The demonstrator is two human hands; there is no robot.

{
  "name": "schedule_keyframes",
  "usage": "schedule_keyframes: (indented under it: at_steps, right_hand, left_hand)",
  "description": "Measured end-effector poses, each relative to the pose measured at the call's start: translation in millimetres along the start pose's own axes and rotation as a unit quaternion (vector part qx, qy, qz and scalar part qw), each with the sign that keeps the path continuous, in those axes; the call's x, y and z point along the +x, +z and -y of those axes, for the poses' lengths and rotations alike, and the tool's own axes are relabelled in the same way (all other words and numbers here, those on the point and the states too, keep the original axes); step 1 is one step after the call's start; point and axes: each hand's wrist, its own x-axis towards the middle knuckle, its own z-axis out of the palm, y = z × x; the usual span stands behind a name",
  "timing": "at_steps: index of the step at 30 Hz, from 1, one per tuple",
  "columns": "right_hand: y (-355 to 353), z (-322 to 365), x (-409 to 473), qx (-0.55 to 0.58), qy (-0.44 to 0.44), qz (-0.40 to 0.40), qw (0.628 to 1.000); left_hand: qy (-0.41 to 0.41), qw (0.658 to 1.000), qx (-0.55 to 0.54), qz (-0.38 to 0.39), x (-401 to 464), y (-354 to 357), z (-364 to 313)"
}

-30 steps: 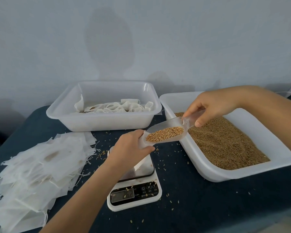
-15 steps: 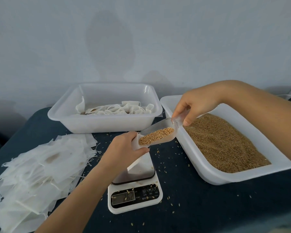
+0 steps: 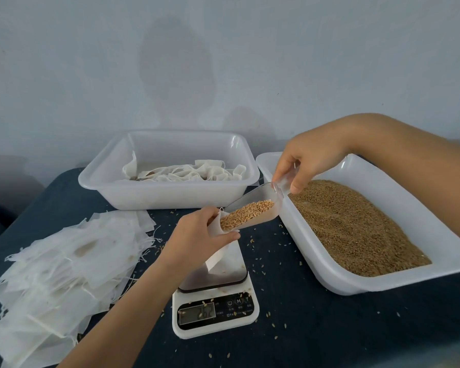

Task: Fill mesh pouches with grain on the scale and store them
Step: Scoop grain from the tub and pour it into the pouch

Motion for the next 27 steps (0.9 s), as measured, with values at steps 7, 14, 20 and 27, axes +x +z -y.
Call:
schedule_keyframes:
  at_steps: [7,14,20,27]
  right_hand:
    - [-9,7,-5,-0.02,0.009,0.002,1.0]
    - [-16,13,-7,-0.051,0.019,0.008,0.998]
    - [-20,18,-12,-0.068,0.022,0.009,0.997]
    - [-21,19,-13,-0.06,0.025,0.008,0.998]
  left_hand:
    - [-0.007,1.0,-0.002,-0.006,1,0,1]
    - [-0.007,1.0,-0.002,-0.016,1,1,0]
    - [-0.005,1.0,-0.011,-0.024,0,0,0]
    - [-0.002,1.0,-0.018,-0.02,0,-2,-2]
